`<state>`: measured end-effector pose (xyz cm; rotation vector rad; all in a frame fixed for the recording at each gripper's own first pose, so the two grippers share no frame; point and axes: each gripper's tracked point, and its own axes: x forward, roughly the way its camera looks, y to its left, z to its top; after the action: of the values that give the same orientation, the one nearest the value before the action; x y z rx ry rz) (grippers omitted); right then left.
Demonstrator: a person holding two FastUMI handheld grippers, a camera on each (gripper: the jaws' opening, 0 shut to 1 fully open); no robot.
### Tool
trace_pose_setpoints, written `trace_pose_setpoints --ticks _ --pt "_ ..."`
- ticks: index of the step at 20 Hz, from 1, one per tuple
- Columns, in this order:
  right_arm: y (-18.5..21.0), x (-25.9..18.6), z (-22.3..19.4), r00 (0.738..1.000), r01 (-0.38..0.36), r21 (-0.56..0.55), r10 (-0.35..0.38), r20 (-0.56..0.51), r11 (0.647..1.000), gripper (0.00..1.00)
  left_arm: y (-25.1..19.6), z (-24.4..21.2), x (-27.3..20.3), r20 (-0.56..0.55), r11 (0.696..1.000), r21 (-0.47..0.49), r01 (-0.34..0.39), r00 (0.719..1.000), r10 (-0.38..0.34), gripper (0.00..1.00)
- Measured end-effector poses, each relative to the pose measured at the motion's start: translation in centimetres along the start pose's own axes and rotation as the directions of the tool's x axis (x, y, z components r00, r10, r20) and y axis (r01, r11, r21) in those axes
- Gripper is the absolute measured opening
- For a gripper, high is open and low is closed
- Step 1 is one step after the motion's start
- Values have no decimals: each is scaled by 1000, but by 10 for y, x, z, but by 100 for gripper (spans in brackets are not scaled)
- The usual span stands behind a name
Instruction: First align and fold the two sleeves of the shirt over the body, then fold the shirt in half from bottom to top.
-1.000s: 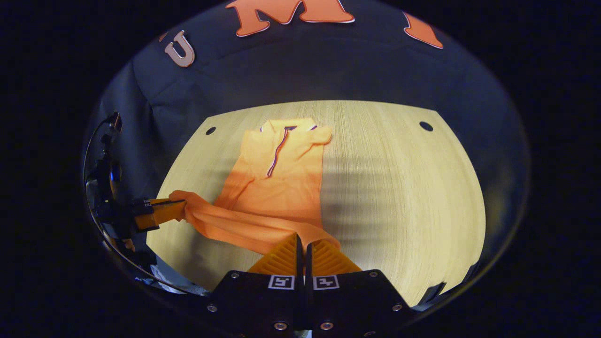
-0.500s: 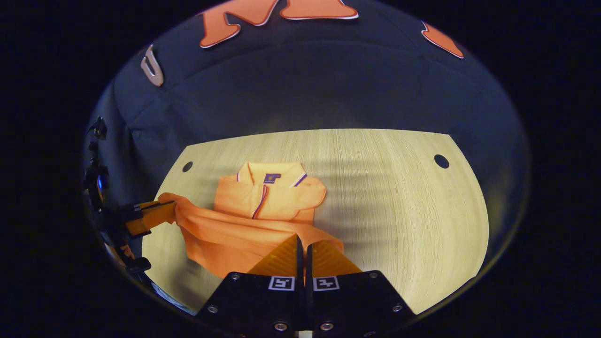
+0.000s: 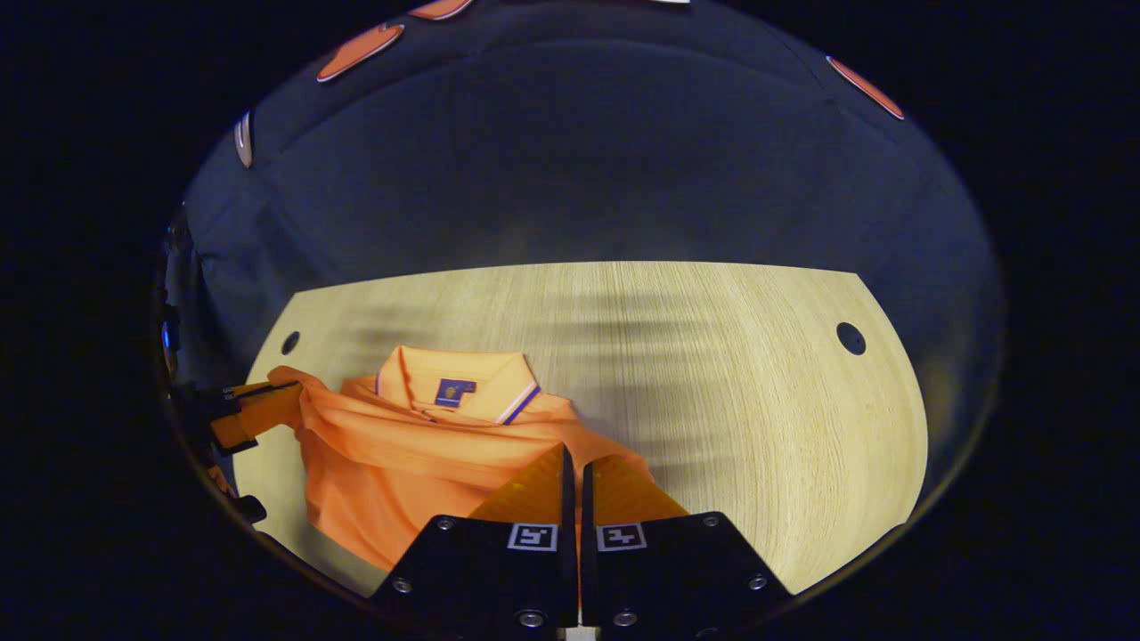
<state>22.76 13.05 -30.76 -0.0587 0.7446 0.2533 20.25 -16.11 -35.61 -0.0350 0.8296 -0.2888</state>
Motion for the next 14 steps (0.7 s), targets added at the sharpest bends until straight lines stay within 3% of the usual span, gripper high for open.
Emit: trace_pose_setpoints --ticks 2,3,4,5,6,9,12,14 --pt "0 9 -5 1000 14 -9 -14 -8 1000 4 1 -6 10 -23 1000 2 -9 1000 9 2" --pt "-3 7 -3 1000 29 -15 -29 -6 999 8 2 -6 13 -28 1000 1 -19 999 19 7" --pt "-8 11 -5 999 51 -22 -51 -6 998 17 4 -9 15 -29 1000 2 -26 999 26 7" --pt "-12 9 -5 997 77 -24 -77 -3 997 24 4 -6 15 -23 1000 -2 -23 999 23 14" --pt "-11 12 -4 997 82 -27 -82 0 996 43 6 -3 14 -12 1000 -1 -26 1000 26 17" --pt "-6 6 2 997 72 -5 -71 24 997 100 2 11 1 43 1000 -7 -10 999 10 100" --pt "2 -17 23 994 52 6 -53 95 999 100 -2 34 -24 114 1000 19 -21 993 18 97" --pt "5 -43 38 988 38 11 -40 151 999 100 -1 61 -52 192 995 68 -68 980 54 97"
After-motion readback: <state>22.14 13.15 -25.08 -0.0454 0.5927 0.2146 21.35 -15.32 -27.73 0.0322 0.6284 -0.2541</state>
